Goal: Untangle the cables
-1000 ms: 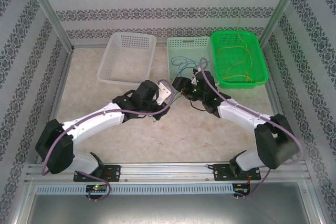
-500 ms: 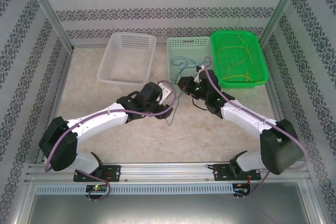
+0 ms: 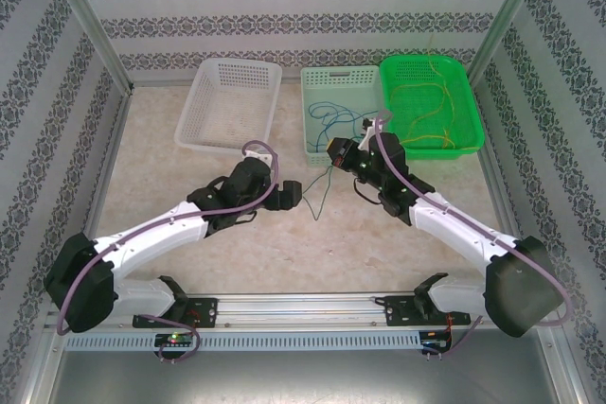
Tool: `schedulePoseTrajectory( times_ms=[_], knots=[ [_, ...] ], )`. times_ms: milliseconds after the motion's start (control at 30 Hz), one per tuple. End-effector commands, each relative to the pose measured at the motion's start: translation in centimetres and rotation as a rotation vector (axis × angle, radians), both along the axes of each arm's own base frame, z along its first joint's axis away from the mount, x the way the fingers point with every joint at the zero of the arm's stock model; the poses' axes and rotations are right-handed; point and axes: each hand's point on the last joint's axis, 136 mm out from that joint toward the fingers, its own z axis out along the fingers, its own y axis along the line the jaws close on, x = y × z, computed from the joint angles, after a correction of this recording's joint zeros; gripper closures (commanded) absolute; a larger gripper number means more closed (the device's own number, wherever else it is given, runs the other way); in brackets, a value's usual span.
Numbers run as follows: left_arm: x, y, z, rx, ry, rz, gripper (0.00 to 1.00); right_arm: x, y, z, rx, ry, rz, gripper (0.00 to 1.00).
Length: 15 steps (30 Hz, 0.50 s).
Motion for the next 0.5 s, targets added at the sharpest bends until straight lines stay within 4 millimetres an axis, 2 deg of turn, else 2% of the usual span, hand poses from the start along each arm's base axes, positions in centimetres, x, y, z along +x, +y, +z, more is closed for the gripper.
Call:
schedulePoseTrajectory(
  times_ms=[0, 233, 467],
  knots=[
    [0.4, -1.5, 0.2, -0.122, 0.083, 0.028, 0.06, 0.2, 0.0, 3.2, -0.013, -0.130, -0.012, 1.00],
    [1.0, -2.1, -2.1, -0.215, 0.200, 0.069, 0.07, 0.1, -0.5, 4.6, -0.020, -0.197, -0.054, 1.00],
    [3.1, -3.3, -2.2, -0.316, 0.208, 0.086, 0.15, 0.2, 0.6, 5.3, 0.024, -0.221, -0.032, 1.00]
  ],
)
